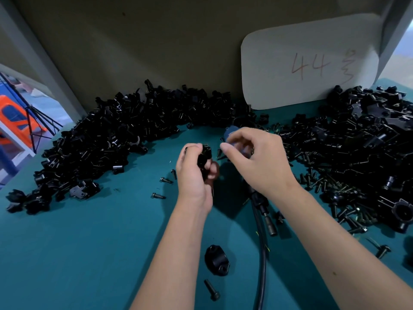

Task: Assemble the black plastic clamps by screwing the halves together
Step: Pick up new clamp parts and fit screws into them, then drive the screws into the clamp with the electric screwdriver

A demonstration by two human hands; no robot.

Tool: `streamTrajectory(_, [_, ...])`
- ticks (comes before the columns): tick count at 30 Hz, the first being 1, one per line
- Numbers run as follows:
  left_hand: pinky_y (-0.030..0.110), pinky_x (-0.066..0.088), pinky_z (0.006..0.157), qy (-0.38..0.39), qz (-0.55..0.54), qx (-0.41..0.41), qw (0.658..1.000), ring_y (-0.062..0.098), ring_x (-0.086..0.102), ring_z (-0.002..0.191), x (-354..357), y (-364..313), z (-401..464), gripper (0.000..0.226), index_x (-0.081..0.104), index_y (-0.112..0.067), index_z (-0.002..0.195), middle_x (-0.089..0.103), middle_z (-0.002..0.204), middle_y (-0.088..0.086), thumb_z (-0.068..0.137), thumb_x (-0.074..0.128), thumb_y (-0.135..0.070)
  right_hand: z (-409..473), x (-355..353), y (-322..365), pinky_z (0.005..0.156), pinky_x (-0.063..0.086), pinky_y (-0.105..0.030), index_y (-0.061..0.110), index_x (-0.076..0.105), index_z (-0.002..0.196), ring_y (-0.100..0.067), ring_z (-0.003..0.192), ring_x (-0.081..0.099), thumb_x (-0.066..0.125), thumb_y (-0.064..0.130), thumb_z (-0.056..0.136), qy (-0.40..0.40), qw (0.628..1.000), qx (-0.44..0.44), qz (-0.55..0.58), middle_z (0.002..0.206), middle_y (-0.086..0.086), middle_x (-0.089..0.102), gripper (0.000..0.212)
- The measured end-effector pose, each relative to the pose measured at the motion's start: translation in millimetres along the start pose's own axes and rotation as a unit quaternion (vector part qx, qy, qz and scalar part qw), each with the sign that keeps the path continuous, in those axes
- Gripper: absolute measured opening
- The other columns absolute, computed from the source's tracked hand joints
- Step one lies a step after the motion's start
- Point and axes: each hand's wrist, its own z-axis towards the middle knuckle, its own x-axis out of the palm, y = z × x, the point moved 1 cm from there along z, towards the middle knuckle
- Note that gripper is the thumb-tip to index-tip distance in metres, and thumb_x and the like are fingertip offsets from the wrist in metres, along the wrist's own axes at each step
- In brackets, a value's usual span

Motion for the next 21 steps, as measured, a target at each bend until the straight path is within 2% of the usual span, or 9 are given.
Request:
streamTrajectory(1, [0.024,0.038,0.052,0.0,0.002,0.012,1.0,0.015,0.047,0.053,-1.2,-1.3,0.9,0.023,0.05,-0.021,0.078,0.04,0.063,0.001,0.1,0.054,-0.017,0.2,-0.2,-3.0,0.069,0.049,-0.032,0.022,0.068,0.104,-0.012,0.081,0.061,0.076,0.044,0.089,-0.001,0.996,0.017,-0.087,0.088,0.009,0.064,0.028])
streamTrajectory(3, [0.028,0.046,0.063,-0.002,0.017,0.046,0.999,0.017,0.053,0.061,-4.2,-3.0,2.1,0.022,0.051,-0.02,0.08,0.044,0.063,0.001,0.101,0.055,-0.017,-1.6,3.4,-8.3,0.07,0.041,-0.032,0.023,0.055,0.116,-0.021,0.092,0.059,0.076,0.059,0.083,0.059,0.97,0.088,-0.218,0.104,0.003,0.057,0.053])
streamTrajectory(5, [0.028,0.049,0.065,0.001,0.057,0.084,0.995,0.015,0.055,0.066,-6.8,-4.6,2.2,0.017,0.052,-0.018,0.084,0.049,0.068,0.0,0.1,0.059,-0.018,-2.6,6.7,-12.2,0.072,0.041,-0.034,0.019,0.047,0.125,-0.03,0.099,0.061,0.08,0.064,0.077,0.118,0.949,0.158,-0.248,0.115,-0.005,0.056,0.073])
streamTrajectory(7, [0.025,0.043,0.053,0.017,0.084,0.102,0.991,0.015,0.05,0.061,-7.5,-6.7,1.1,0.015,0.051,-0.017,0.086,0.046,0.071,0.002,0.094,0.062,-0.022,-0.3,5.8,-16.1,0.069,0.043,-0.032,0.015,0.05,0.121,-0.031,0.095,0.065,0.084,0.054,0.077,0.133,0.947,0.187,-0.226,0.11,-0.007,0.064,0.068])
streamTrajectory(9, [0.023,0.029,0.043,0.039,0.077,0.084,0.993,0.015,0.039,0.052,-7.0,-7.3,0.7,0.018,0.049,-0.022,0.078,0.043,0.066,0.001,0.091,0.06,-0.023,2.8,-1.1,-19.8,0.057,0.045,-0.026,0.015,0.062,0.107,-0.022,0.077,0.068,0.086,0.041,0.077,0.126,0.958,0.213,-0.141,0.091,-0.002,0.07,0.046])
streamTrajectory(11, [0.02,0.021,0.039,0.06,0.055,0.046,0.996,0.012,0.031,0.047,-6.9,-7.6,0.9,0.029,0.047,-0.024,0.071,0.041,0.062,0.0,0.098,0.056,-0.018,6.4,-9.7,-22.2,0.052,0.051,-0.024,0.016,0.07,0.101,-0.018,0.063,0.07,0.087,0.029,0.078,0.097,0.957,0.27,0.038,0.08,-0.002,0.074,0.031])
streamTrajectory(14, [0.016,0.017,0.037,0.097,0.051,-0.023,0.994,0.01,0.025,0.043,-6.8,-7.8,0.1,0.031,0.043,-0.021,0.073,0.038,0.06,0.001,0.102,0.047,-0.012,12.8,-24.8,-18.2,0.05,0.054,-0.028,0.01,0.07,0.108,-0.014,0.056,0.068,0.084,0.019,0.083,0.036,0.89,0.327,0.316,0.085,-0.007,0.074,0.03])
streamTrajectory(18, [0.012,0.014,0.036,0.163,0.077,-0.12,0.976,0.008,0.021,0.041,-5.8,-6.6,-3.6,0.03,0.041,-0.023,0.074,0.035,0.06,0.003,0.102,0.044,-0.013,20.8,-38.1,-9.4,0.055,0.054,-0.032,0.004,0.051,0.107,-0.018,0.059,0.06,0.071,0.015,0.081,-0.026,0.819,0.271,0.504,0.074,-0.004,0.062,0.034])
streamTrajectory(21, [0.013,0.013,0.037,0.212,0.119,-0.147,0.959,0.008,0.02,0.043,-4.4,-7.2,-7.0,0.028,0.039,-0.023,0.076,0.032,0.063,0.003,0.102,0.043,-0.014,20.5,-43.8,-3.1,0.056,0.051,-0.031,0.011,0.044,0.108,-0.016,0.06,0.058,0.068,0.006,0.09,-0.058,0.81,0.217,0.543,0.074,0.0,0.06,0.031])
